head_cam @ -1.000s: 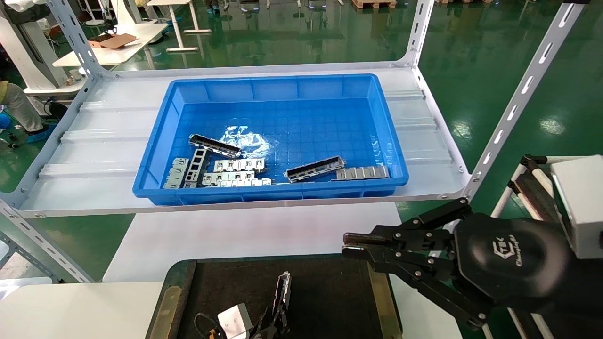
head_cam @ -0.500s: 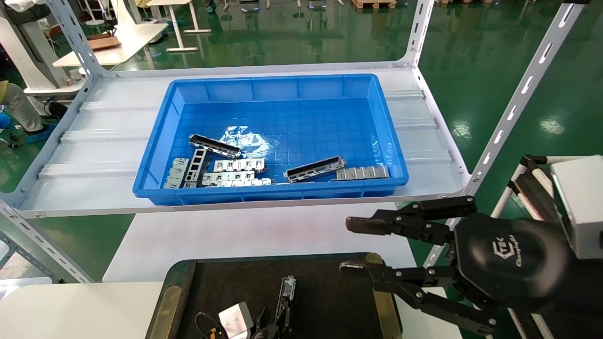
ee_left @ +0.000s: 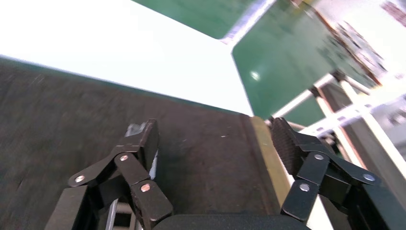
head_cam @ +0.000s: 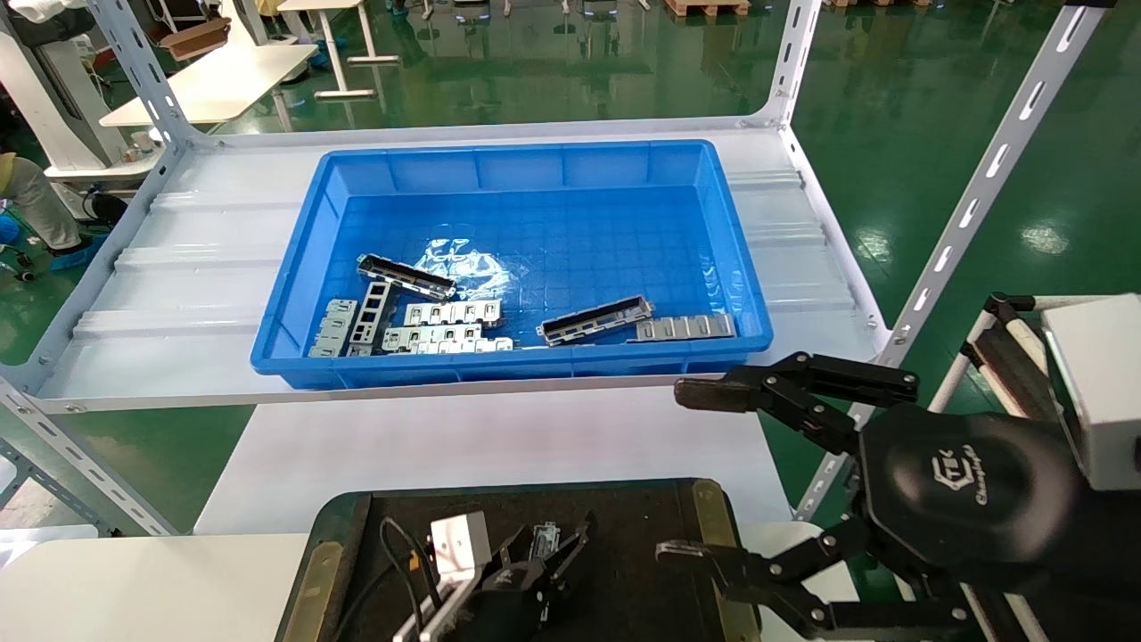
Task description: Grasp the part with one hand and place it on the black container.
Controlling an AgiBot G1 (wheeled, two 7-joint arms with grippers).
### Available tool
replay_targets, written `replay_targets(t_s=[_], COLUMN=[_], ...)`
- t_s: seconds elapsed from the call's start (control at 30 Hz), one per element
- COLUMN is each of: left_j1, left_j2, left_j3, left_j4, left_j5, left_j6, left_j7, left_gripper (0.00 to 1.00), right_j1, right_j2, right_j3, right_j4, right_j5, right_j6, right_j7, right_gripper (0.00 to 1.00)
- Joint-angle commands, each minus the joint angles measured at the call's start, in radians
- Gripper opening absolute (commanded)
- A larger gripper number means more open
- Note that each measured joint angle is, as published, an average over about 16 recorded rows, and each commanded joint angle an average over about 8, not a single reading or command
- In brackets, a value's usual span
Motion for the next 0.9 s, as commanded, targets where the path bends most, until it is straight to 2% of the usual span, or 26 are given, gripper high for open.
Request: replay_targets(t_s=[0.03, 0.3, 0.5, 0.7, 0.9], left_j1=[-0.021, -0.061, -0.062, -0.063, -0.021], left_j2=[-0.036, -0.165, -0.258, -0.356, -0.428], left_j3=[-0.002, -0.079, -0.170, -0.297, -0.449], left_j4=[-0.001, -0.008, -0.009, -0.007, 0.004], left_j5=[0.029, 0.185, 0.231, 0.148, -0.036], left_j6=[0.072, 0.348, 0.549, 0.818, 1.090], left_j7=[-0.031, -0.138, -0.132, -0.022, 0.192], left_gripper=[1.00, 1.00, 1.00, 1.00, 1.00], right_j1=[0.000, 0.000, 0.000, 0.000, 0.000], right_j2=[0.000, 0.000, 0.000, 0.000, 0.000], right_j3=[0.000, 0.000, 0.000, 0.000, 0.000], right_j4=[0.000, 0.000, 0.000, 0.000, 0.000], right_j5=[0.000, 0.000, 0.000, 0.000, 0.000], right_j6=[0.000, 0.000, 0.000, 0.000, 0.000], right_j7=[0.000, 0.000, 0.000, 0.000, 0.000], right_gripper=[1.00, 1.00, 1.00, 1.00, 1.00])
